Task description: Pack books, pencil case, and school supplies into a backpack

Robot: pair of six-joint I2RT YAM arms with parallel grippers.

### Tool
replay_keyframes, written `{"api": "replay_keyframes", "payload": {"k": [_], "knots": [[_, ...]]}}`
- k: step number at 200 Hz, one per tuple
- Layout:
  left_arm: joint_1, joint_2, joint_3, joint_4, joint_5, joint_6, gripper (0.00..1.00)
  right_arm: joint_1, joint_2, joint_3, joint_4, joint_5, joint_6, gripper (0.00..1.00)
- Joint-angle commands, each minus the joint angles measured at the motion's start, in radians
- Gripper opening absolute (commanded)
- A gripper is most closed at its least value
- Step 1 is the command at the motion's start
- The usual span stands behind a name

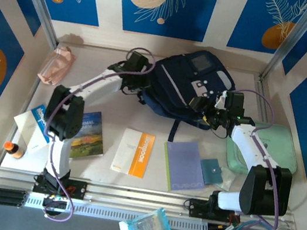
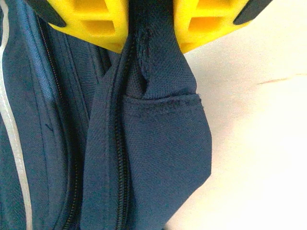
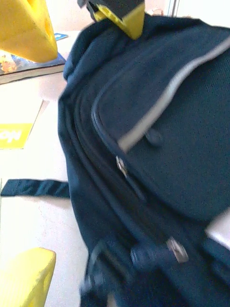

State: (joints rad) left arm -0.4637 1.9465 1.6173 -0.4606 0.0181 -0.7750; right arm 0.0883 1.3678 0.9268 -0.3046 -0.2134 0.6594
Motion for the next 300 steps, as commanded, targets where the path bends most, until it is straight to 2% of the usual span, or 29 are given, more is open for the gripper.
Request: {"api": "replay_keyframes", "payload": {"k": [1,38,57,73,137,155,194,199,220,267,283,293,300], "knots": [[0.073,-0.089,-0.117,0.048,-0.013,0.049,0.21,0.005,0.018,-0.008,0.0,0.01,0.032,0.99],[0.178,-0.158,-0.295,0.062,-0.014,0.097,0.21,0.007,0.064,-0.022,0.031,0.006,0.139,0.98],[0.21,-0.164,-0.313,0.058,0.005,0.122,0.21,0.023,0.109,-0.024,0.058,0.002,0.216,0.89],[0.214,-0.171,-0.313,0.055,0.012,0.129,0.22,0.048,0.156,-0.005,0.074,0.003,0.255,0.69],[0.215,-0.18,-0.325,0.058,0.031,0.116,0.24,0.13,0.365,0.119,0.125,0.055,0.343,0.56],[0.215,-0.188,-0.336,0.066,0.032,0.11,0.25,0.145,0.422,0.169,0.12,0.07,0.321,0.47],[0.215,-0.191,-0.343,0.061,0.032,0.112,0.26,0.171,0.491,0.222,0.086,0.163,0.301,0.44],[0.215,-0.189,-0.344,0.061,0.033,0.111,0.26,0.173,0.496,0.224,0.068,0.185,0.31,0.42],[0.214,-0.186,-0.348,0.069,0.037,0.099,0.26,0.18,0.509,0.235,-0.017,0.296,0.347,0.43],[0.213,-0.169,-0.352,0.092,0.05,0.071,0.26,0.18,0.555,0.245,0.049,0.211,0.353,0.42],[0.214,-0.163,-0.346,0.091,0.049,0.072,0.26,0.18,0.562,0.244,0.081,0.176,0.351,0.33],[0.215,-0.159,-0.34,0.087,0.048,0.075,0.26,0.181,0.563,0.244,0.094,0.156,0.341,0.23],[0.214,-0.157,-0.335,0.084,0.045,0.078,0.26,0.178,0.557,0.245,0.095,0.142,0.334,0.12]]}}
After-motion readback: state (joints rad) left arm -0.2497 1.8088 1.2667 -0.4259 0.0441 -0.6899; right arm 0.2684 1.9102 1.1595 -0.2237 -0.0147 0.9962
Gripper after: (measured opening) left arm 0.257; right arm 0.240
